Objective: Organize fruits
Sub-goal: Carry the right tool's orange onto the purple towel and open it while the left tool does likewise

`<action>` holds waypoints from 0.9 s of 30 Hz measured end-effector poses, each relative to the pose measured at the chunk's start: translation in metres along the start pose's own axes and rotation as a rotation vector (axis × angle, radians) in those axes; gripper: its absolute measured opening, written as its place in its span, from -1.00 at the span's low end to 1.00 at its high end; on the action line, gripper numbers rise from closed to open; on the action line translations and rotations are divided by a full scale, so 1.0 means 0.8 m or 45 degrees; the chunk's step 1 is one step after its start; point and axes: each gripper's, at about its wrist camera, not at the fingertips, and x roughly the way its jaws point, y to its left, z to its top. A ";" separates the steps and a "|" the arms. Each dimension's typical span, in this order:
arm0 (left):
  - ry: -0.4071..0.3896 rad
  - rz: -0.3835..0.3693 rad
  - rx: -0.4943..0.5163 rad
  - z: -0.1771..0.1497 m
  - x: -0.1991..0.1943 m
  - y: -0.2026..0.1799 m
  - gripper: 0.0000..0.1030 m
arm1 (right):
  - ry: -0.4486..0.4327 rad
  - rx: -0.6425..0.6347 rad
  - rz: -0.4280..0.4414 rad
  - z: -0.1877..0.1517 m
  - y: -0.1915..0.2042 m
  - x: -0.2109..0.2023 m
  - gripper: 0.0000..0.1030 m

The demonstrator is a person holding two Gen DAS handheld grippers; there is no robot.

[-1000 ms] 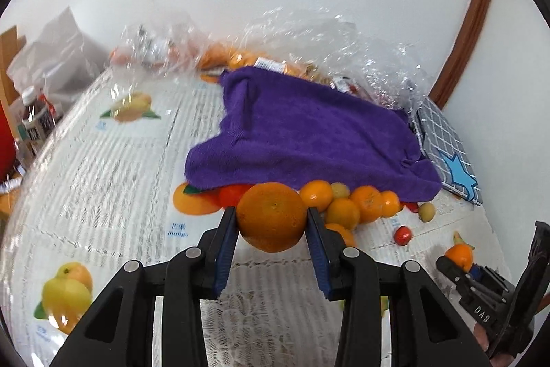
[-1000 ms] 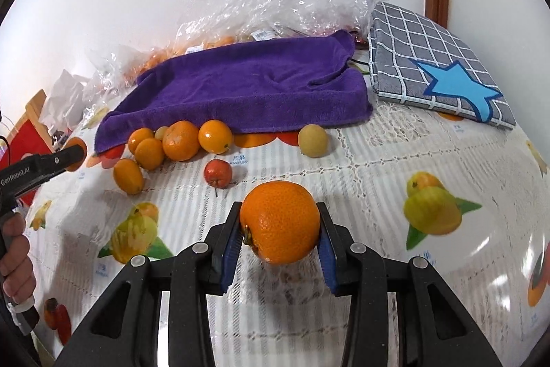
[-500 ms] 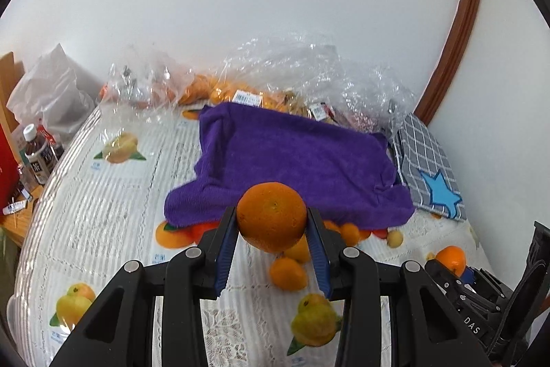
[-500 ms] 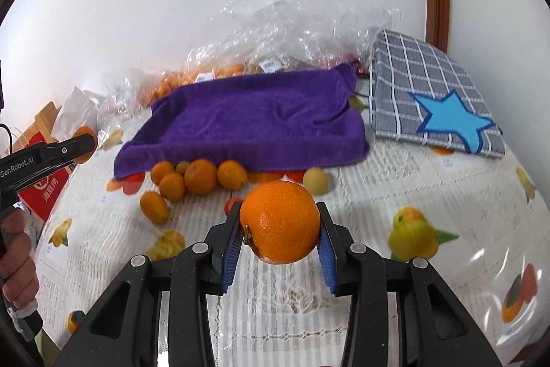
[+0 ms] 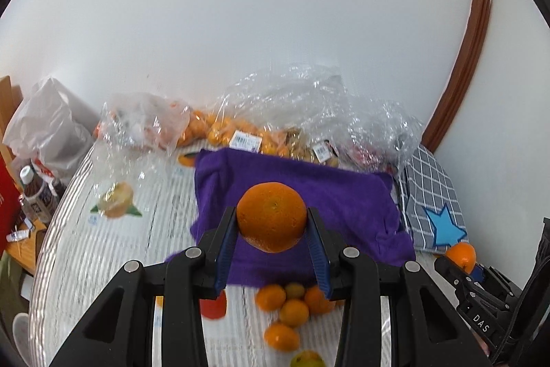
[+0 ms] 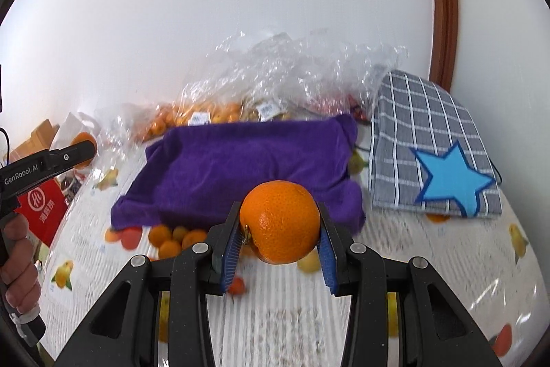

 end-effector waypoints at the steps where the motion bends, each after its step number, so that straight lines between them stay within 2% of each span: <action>1: -0.001 0.001 -0.002 0.004 0.004 0.000 -0.27 | -0.003 0.000 -0.001 0.006 -0.001 0.003 -0.23; 11: 0.023 0.003 -0.008 0.039 0.059 0.001 -0.27 | -0.008 0.001 -0.005 0.052 -0.015 0.050 -0.23; 21: 0.047 0.038 -0.051 0.060 0.118 0.031 -0.27 | 0.020 0.011 -0.014 0.080 -0.026 0.120 -0.23; 27: 0.106 0.033 -0.062 0.066 0.159 0.034 -0.27 | 0.045 0.030 -0.013 0.095 -0.034 0.160 -0.22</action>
